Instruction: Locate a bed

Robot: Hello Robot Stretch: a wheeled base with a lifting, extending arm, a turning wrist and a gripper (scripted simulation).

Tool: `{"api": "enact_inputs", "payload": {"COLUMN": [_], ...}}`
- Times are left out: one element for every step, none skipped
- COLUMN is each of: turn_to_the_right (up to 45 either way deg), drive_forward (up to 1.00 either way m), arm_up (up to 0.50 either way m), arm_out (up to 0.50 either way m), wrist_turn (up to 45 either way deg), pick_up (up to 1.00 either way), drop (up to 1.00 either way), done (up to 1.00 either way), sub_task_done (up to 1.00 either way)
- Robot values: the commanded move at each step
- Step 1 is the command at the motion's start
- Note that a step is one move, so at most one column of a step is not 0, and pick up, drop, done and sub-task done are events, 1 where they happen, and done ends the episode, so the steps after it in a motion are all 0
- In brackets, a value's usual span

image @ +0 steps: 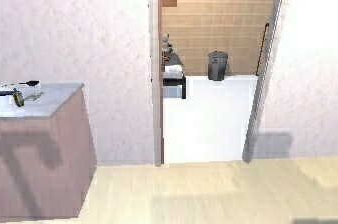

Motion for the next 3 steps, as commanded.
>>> {"api": "enact_inputs", "payload": {"turn_to_the_right": [0.0,18.0,0.0], "drive_forward": [0.35,0.0,1.0], "arm_up": [0.0,0.0,0.0], "arm_out": [0.0,0.0,0.0], "wrist_turn": [0.0,0.0,0.0], "pick_up": [0.0,0.0,0.0], "drop": [0.0,0.0,0.0], "done": [0.0,0.0,0.0], "sub_task_done": [0.0,0.0,0.0]}}
